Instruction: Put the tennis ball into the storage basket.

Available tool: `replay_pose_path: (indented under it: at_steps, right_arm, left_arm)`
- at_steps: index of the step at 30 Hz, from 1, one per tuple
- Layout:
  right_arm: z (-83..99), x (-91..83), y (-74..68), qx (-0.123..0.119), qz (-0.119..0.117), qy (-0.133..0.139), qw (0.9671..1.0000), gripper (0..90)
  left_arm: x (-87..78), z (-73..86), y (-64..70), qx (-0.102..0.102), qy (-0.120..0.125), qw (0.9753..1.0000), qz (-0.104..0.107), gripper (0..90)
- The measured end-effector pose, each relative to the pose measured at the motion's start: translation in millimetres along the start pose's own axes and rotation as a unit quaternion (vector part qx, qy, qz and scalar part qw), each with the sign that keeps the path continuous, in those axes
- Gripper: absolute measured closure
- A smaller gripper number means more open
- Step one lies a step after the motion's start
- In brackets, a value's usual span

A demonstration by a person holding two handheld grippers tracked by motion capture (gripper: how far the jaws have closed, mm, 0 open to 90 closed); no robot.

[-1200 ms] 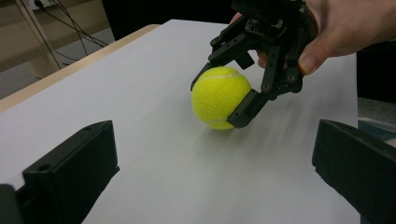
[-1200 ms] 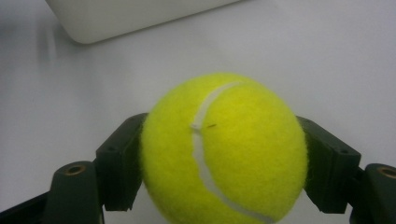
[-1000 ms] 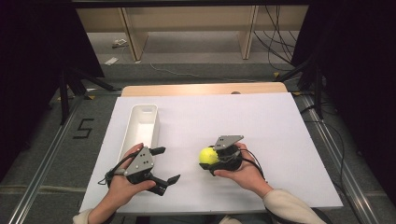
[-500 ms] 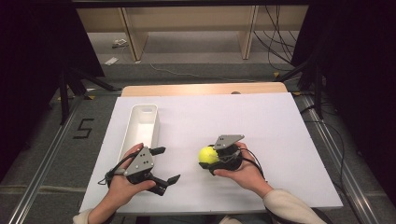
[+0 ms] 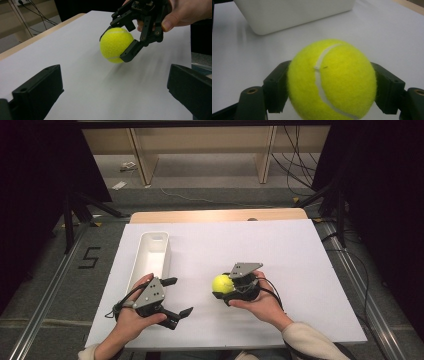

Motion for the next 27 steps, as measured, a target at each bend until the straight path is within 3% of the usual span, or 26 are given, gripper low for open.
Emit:
replay_pose_path:
  at_steps: [27]
  right_arm:
    - [-17.9, -3.2, 4.8, 0.007, 0.008, 0.023, 0.9997, 26.4]
  left_arm:
    - [0.2, 0.0, 0.2, 0.001, 0.0, 1.0, 0.0, 0.0]
Point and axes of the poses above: each handheld gripper's, and its own axes: x roughly forward along the jaws, z roughly out of its underside, y roughly to its right, the point moved 9 cm from there along x, roughly forward along the jaws, and after that the axes turned 11 degrees about z, right-handed, at the moved point
